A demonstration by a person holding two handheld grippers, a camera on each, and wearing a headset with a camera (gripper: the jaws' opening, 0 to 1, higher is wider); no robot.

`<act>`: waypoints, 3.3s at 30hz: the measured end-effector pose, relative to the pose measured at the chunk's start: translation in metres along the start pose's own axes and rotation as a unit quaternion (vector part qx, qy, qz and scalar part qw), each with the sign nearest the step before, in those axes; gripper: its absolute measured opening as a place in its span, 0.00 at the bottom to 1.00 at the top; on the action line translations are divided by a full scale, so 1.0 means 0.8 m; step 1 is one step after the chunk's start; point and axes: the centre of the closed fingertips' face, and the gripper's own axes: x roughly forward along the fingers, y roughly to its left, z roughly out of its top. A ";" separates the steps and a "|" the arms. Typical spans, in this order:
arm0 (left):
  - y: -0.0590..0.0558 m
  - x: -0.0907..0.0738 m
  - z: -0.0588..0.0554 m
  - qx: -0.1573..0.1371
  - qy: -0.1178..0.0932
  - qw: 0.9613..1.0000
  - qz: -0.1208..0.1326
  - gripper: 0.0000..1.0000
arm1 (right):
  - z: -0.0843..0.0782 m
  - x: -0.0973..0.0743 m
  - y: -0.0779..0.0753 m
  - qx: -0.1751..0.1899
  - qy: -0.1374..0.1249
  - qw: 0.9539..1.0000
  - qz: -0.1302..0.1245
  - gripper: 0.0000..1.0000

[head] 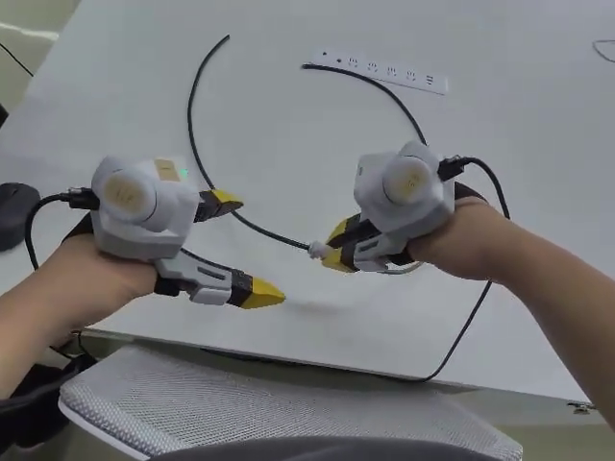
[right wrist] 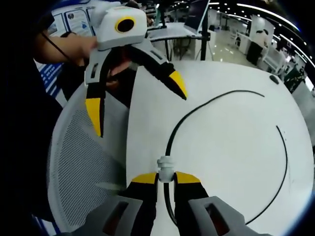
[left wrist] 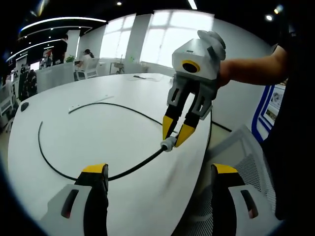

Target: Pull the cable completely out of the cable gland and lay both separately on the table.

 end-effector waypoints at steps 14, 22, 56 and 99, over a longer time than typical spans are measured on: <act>-0.020 0.022 0.025 0.006 -0.019 0.999 -0.047 0.76 | 0.017 -0.025 0.013 -0.030 0.004 1.000 0.000 0.06; -0.028 0.035 0.031 0.017 -0.026 0.997 -0.076 0.67 | 0.020 -0.037 0.017 -0.053 0.005 0.999 -0.004 0.06; -0.043 0.049 0.039 0.014 -0.036 0.992 -0.123 0.22 | 0.017 -0.040 0.022 -0.086 0.010 0.996 0.003 0.06; -0.053 0.039 0.058 0.065 -0.036 0.989 -0.126 0.15 | 0.032 -0.083 0.012 0.218 -0.245 0.928 0.177 0.15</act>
